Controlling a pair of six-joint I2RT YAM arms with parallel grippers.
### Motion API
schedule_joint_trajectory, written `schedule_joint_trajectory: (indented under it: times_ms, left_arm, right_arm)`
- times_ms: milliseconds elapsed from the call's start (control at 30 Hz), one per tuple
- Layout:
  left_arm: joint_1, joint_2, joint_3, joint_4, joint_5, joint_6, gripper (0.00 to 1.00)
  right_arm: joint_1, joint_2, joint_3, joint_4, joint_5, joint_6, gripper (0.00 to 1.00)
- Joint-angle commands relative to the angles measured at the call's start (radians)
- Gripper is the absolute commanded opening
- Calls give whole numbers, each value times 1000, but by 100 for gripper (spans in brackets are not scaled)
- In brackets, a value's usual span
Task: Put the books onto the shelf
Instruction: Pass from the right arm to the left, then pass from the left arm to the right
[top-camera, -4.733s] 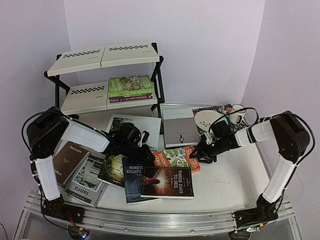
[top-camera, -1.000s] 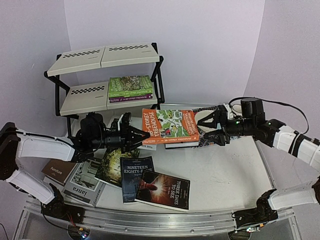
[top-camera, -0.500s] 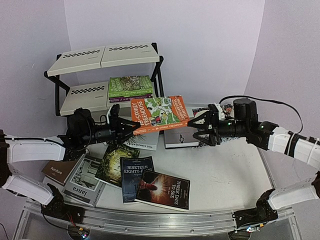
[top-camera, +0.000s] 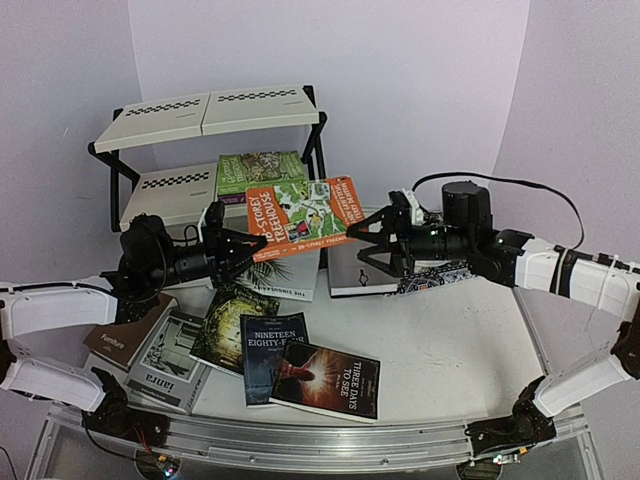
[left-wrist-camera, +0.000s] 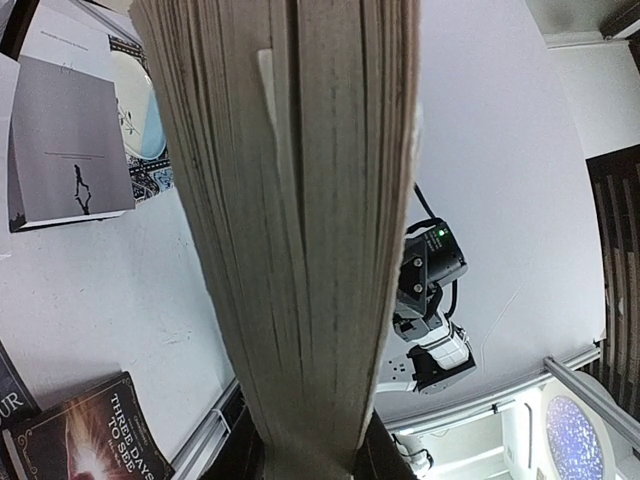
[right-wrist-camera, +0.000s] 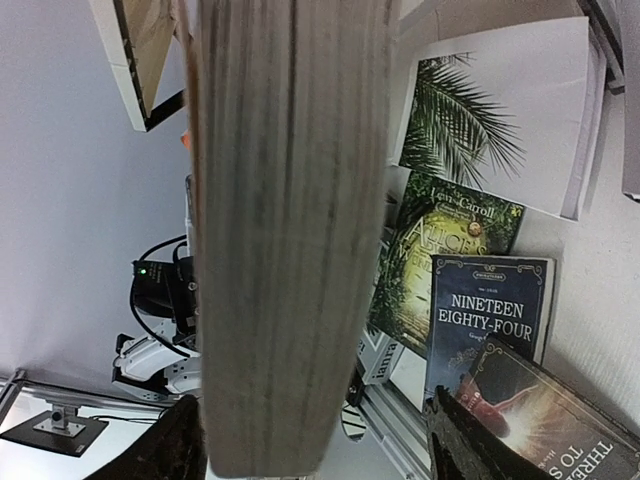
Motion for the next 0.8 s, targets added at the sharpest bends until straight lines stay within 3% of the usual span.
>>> schedule_joint_trajectory:
  times_ms: [0,133,333,400,633,767]
  left_arm:
    - [5,-45,15,83,21,30,0]
    - [5,-42,22,79,28,35,0]
    - [7,-46,25,68,38,54,0]
    - [8,-47,27,59,39,68,5]
    - [9,-71,46,-19,26,136,47]
    - [12,-94,73,-121,-7,192,64]
  right_arm:
    - [4,4,63,71,14,4,71]
    - [4,13,77,72,27,10,39]
    - [4,22,79,69,32,22,10]
    - [4,25,79,63,38,22,1]
    - [7,43,102,35,31,-17,0]
    - [9,52,117,23,29,-33,0]
